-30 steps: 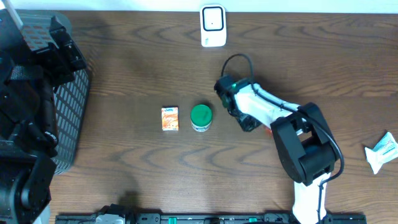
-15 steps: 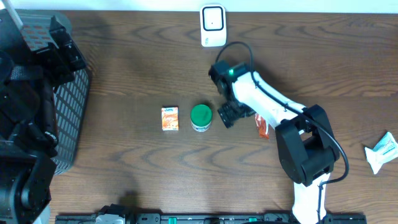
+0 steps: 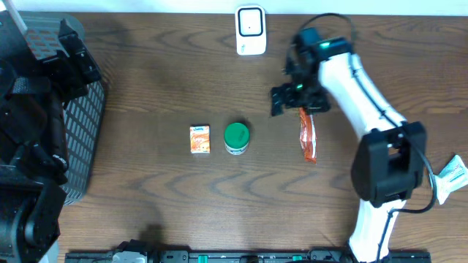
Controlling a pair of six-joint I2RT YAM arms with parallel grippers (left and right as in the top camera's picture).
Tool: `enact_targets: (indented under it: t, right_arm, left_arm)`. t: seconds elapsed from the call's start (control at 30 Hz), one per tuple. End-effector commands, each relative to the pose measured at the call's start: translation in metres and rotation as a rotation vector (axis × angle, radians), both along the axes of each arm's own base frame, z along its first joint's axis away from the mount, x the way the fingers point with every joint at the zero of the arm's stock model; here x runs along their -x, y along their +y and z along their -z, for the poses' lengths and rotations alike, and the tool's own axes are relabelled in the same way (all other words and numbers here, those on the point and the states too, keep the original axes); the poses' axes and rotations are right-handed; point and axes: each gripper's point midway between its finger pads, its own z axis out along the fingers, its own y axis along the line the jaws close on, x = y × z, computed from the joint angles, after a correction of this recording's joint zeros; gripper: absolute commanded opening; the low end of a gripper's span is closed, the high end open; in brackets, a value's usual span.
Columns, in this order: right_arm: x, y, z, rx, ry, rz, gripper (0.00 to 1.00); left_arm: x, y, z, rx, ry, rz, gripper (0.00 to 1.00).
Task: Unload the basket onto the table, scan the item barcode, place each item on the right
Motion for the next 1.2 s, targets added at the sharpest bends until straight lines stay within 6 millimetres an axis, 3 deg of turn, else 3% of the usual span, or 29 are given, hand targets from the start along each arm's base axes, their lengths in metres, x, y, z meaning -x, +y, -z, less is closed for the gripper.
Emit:
enact_targets:
  t: [0.0,0.17,0.47,0.7,0.77,0.83,0.9,0.97,1.1,1.17]
  right_arm:
    - [0.006,-0.008,-0.007,-0.103,0.02,-0.056,0.88]
    - [0.014,-0.04,0.011,-0.033,0.06,-0.032,0.99]
    - [0.048,-0.053,0.063,-0.085,0.171,0.04,0.93]
    - [0.046,-0.057,0.093,-0.091,0.118,0.054,0.94]
    - [0.051,-0.057,0.101,-0.091,0.12,0.054,0.86]
    - [0.057,-0.058,0.108,-0.09,0.124,0.054,0.7]
    - [0.061,-0.058,0.115,-0.091,0.124,0.046,0.27]
    - [0.064,-0.058,0.118,-0.092,0.122,0.034,0.01]
    - [0.055,-0.064,0.116,-0.053,0.095,0.025,0.01]
    - [0.043,-0.068,0.102,-0.02,0.083,0.043,0.01]
  left_arm:
    - [-0.001,0.003,0.002,0.005,0.004,-0.019,0.98]
    - [-0.001,0.003,0.002,0.005,0.003,-0.019,0.98]
    - [-0.001,0.003,0.002,0.005,0.002,-0.019,0.98]
    - [-0.001,0.003,0.002,0.006,0.002,-0.019,0.98]
    - [-0.001,0.003,0.002,0.006,0.001,-0.019,0.98]
    - [-0.002,0.003,0.001,0.006,-0.001,-0.019,0.98]
    - [-0.002,0.003,0.001,0.006,-0.001,-0.019,0.98]
    - [-0.002,0.003,0.001,0.006,-0.001,-0.019,0.98]
    - [-0.001,0.003,0.001,0.006,-0.003,-0.019,0.98]
    - [-0.002,0.003,0.001,0.006,-0.003,-0.019,0.98]
